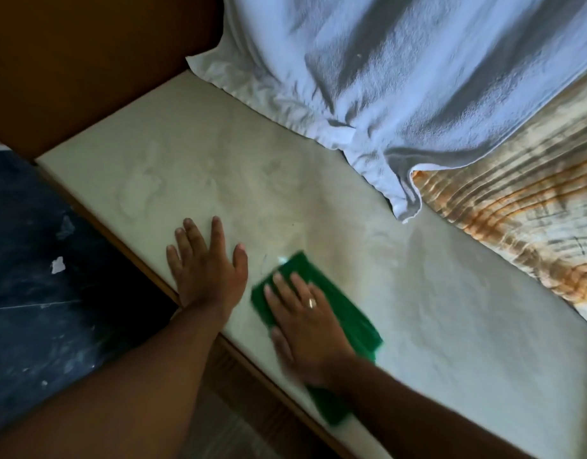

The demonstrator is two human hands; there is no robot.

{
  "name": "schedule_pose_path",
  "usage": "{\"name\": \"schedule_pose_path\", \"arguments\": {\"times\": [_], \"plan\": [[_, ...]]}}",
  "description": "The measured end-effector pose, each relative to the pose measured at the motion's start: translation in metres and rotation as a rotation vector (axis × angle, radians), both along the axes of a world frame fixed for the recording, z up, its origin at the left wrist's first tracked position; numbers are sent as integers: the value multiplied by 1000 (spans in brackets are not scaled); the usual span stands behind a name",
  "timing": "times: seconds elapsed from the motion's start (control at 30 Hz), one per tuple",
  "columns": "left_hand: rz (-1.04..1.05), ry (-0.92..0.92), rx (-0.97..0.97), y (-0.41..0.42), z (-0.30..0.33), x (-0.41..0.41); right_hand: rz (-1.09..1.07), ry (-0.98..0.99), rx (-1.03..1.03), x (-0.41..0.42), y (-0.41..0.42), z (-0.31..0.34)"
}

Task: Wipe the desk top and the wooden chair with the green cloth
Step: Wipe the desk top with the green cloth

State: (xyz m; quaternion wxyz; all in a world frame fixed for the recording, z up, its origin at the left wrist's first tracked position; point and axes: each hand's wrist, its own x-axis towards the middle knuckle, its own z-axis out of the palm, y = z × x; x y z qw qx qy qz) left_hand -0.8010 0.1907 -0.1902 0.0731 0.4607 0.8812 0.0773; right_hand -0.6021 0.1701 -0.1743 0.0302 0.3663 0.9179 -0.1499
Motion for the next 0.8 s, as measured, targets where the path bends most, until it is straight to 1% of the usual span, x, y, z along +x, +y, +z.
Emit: {"name": "schedule_pose_path", "arguments": {"times": [0.03,0.07,0.13,0.2,0.23,0.3,0.37,0.43,0.47,0.53,0.57,0.6,0.63,0.7,0.73,0.8], "plan": [[-2,-6,-4,0,1,0,66,1,-40,17,-15,1],[-4,-9,-9,0,1,1,121,-12,-59,33,-11,3],[-13,-18,-13,-1,2,1,149,-84,22,49,31,2],[-41,-1,32,1,2,-7,29,-199,114,43,100,6],[-56,28,72,4,1,-15,-67,-238,108,33,135,9],[-57,72,90,11,-2,-36,-253,-213,51,-1,181,9],[-11,70,26,18,-5,-47,-339,-138,50,-39,185,6],[2,47,-38,21,-13,-54,-275,-97,69,-67,144,-3],[-9,41,-32,22,-14,-51,-201,-76,96,-63,110,-4],[-20,31,-20,21,-13,-49,-26,-8,54,-40,34,-3],[-15,26,-18,20,-12,-49,58,3,-1,-25,5,1],[-14,29,-15,21,-12,-50,126,-2,-37,-12,-4,3],[-15,34,-13,22,-11,-50,188,-13,-55,-5,7,5],[-16,45,-5,22,-11,-51,242,-31,34,-16,61,4],[-17,54,-2,23,-12,-51,201,-51,86,-29,96,5],[-16,64,-1,24,-13,-51,26,-135,125,-60,164,10]]}}
